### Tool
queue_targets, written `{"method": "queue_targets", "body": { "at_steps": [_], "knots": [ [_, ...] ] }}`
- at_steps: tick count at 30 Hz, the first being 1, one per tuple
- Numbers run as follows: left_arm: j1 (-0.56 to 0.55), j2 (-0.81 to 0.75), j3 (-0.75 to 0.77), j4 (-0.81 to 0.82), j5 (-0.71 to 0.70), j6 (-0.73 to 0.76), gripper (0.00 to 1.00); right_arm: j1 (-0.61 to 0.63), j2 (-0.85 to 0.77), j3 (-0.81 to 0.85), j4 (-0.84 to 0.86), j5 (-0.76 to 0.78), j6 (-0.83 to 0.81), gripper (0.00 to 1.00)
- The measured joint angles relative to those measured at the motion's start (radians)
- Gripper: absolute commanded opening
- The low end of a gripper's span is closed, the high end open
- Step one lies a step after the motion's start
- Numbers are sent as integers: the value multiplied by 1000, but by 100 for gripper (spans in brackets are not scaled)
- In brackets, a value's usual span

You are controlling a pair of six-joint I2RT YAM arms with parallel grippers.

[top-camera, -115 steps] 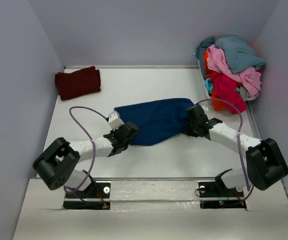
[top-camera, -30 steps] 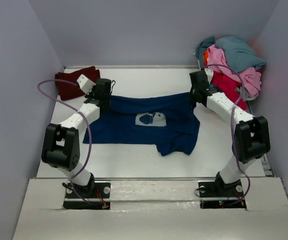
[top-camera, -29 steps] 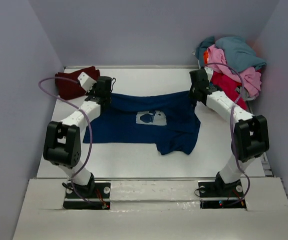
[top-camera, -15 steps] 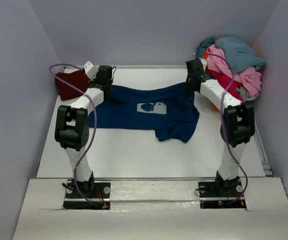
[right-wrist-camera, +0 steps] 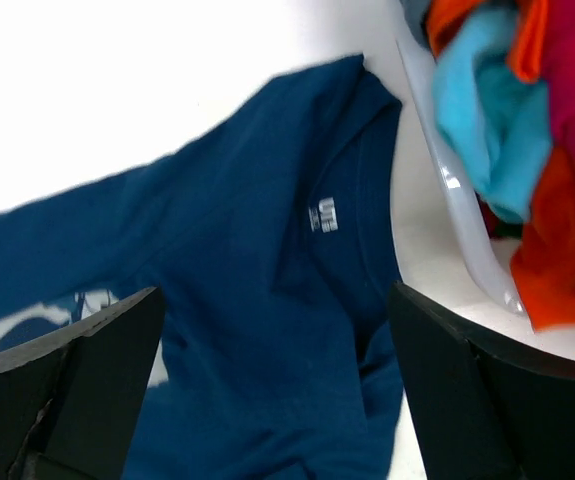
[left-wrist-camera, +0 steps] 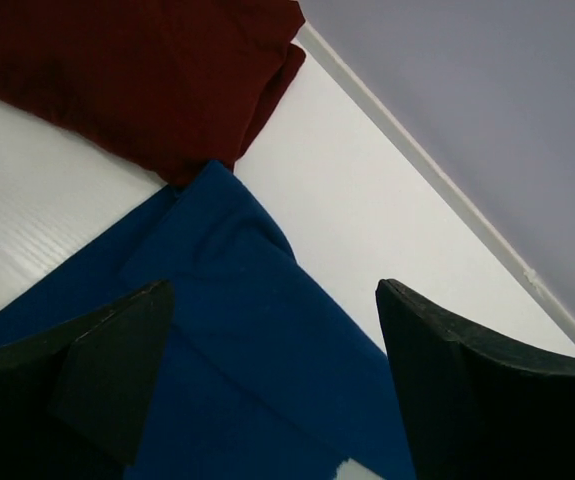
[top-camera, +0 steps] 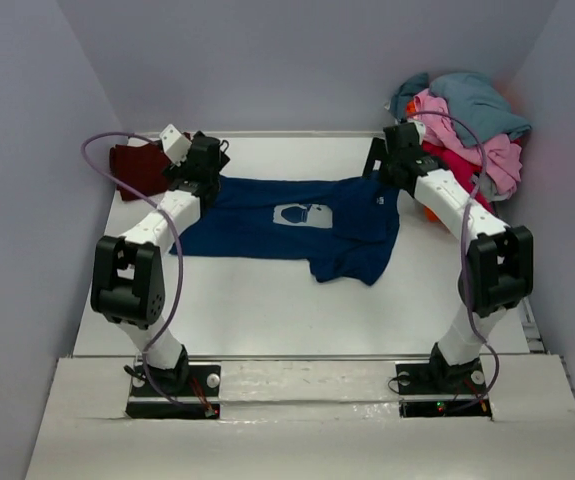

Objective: Fold and stack the t-shirts
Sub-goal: Flatten out the tshirt

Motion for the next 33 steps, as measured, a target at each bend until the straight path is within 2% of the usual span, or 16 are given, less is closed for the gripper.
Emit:
{"method": "queue_targets", "body": {
  "at_steps": [7,8,12,20,26,33],
  "knots": [
    [-95,-156,-77,-80,-71,-45,93,14,-233,-246,2,-24,24,84],
    [-112,-170,-100,-87,-78,-60,93,18,-252,-275,5,-26,29,77],
    [-163,-213,-225,-134,-95,-126,93,49,-323,-459,15,-45,43,72],
    [-261,-240,-383,-194,-125,-230,92,101,-330,-612,21,-61,65,71],
    [-275,-321,-477,-188,-157,-283,92,170,-331,-660,46,-69,88,67],
    [-275,-307,-490,-173,-175,-294,92,282,-201,-645,76,-68,120,66]
  ]
}}
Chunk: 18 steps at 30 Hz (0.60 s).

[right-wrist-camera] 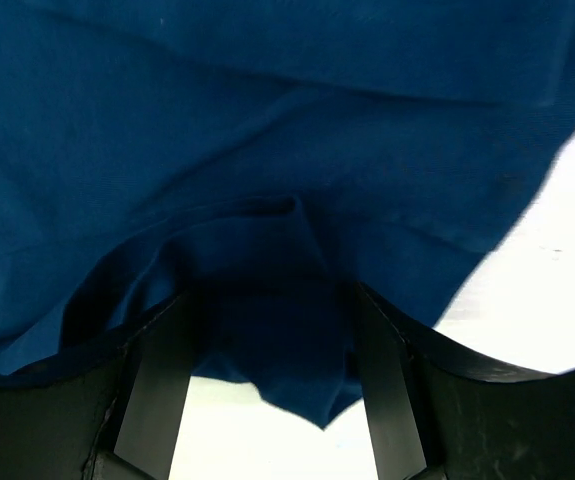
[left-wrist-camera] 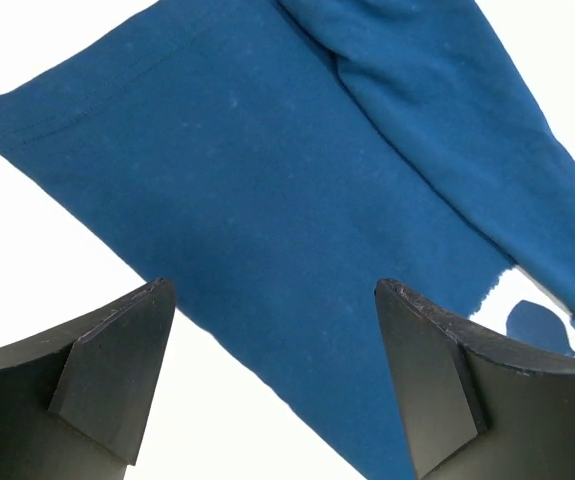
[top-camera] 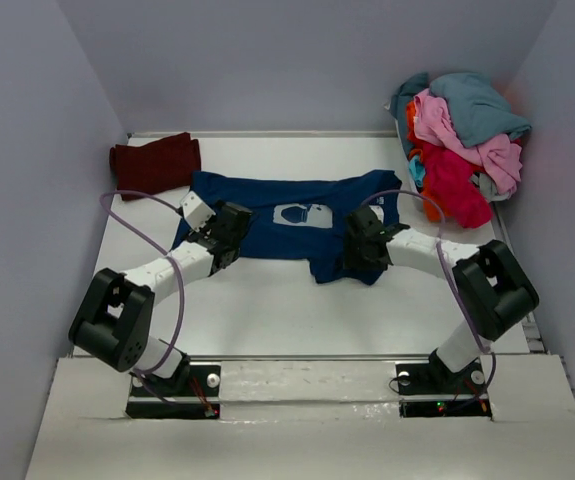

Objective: Fold and stack the t-shirts
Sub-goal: Flatten out the tshirt

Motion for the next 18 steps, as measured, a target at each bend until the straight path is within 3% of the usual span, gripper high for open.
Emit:
{"method": "queue_targets", "body": {
  "at_steps": [10,18],
  "knots": [
    [4,117,14,54,9,17,92,10,15,47,-3,38,3,66],
    [87,154,77,123,48,63,91,10,3,66,-10,60,3,66]
  ]
}}
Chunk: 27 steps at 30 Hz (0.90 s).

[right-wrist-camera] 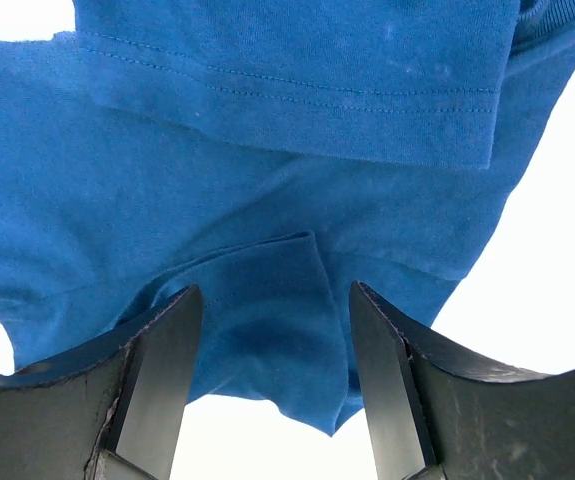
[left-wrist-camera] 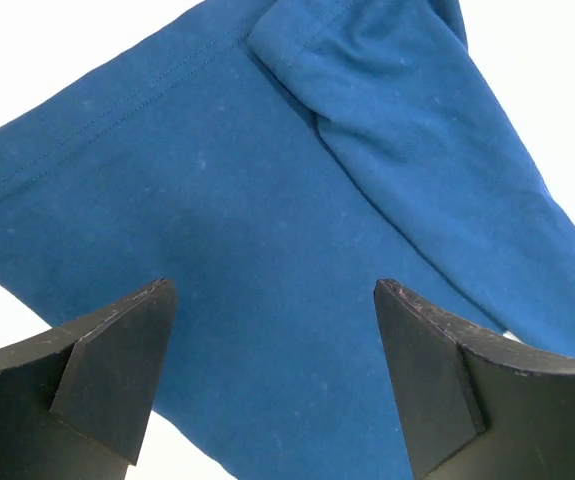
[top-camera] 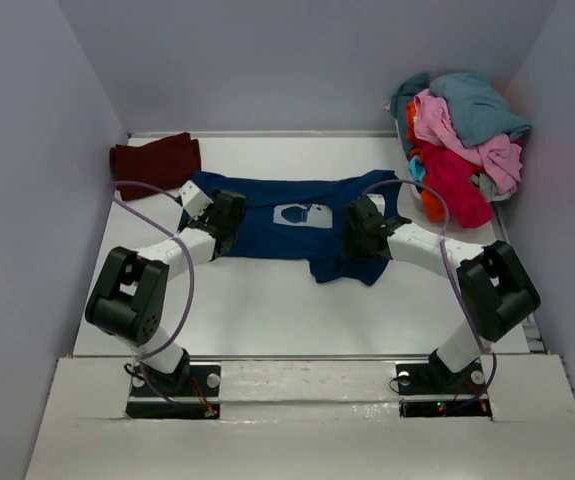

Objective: Fold and stack the t-shirts
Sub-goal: Flatten out the tshirt

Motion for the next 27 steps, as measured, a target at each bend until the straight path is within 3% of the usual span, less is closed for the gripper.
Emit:
{"method": "queue_targets", "body": {
  "at_steps": [16,27],
  "knots": [
    [37,101,-3,45,64,5,89,0,6,1,7,-4,0,66],
    [37,5,-28,-18,18,-28,91,0,17,-7,16,-12,0,66]
  ]
}}
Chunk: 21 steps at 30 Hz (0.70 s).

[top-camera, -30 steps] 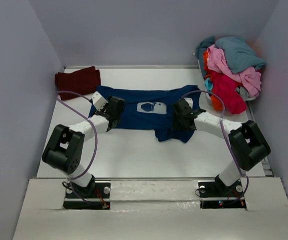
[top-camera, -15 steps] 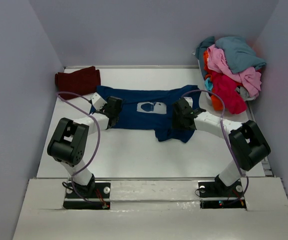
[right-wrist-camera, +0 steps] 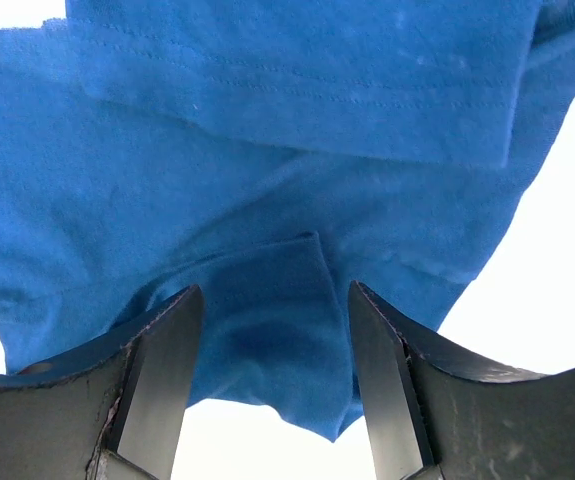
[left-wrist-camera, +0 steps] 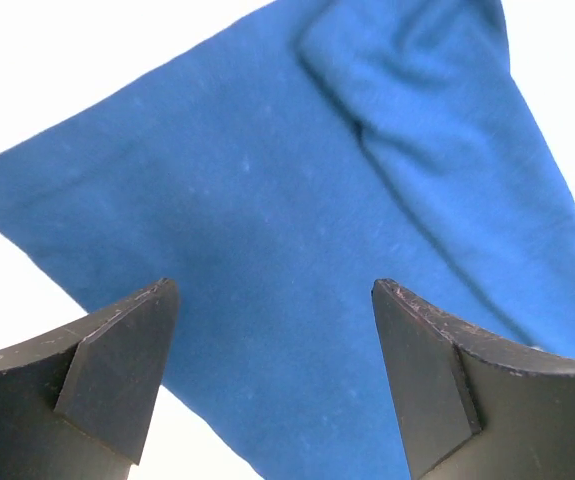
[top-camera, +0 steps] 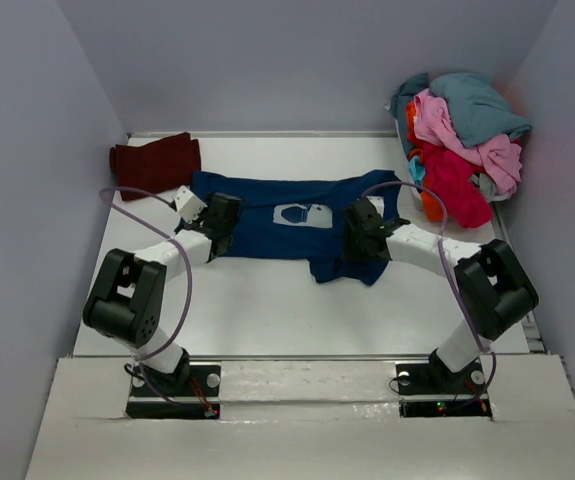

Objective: Fold and stack the t-shirts
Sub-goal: Flatten out the tshirt

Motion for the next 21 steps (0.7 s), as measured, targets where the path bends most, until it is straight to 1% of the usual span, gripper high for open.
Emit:
{"method": "queue_targets", "body": {
  "at_steps": [4,8,11,14,18,21],
  "knots": [
    [0,-69,24,-90,-61,-16,94,0,-32,-16,-1,3,0,66],
    [2,-51,157,-280,-126,-10,97,0,-63,-16,-1,6,-7,66],
    [5,-16,272,-384,-160,66,97,0,-77,-16,-1,8,-16,67],
    [23,45,400,-463,-193,183,98,0,-85,-16,4,8,-24,67],
    [69,60,415,-498,-197,307,98,-3,-84,-22,25,6,-35,67],
    [130,61,377,-486,-177,371,98,-16,-84,-32,38,-3,-41,67]
  ]
}}
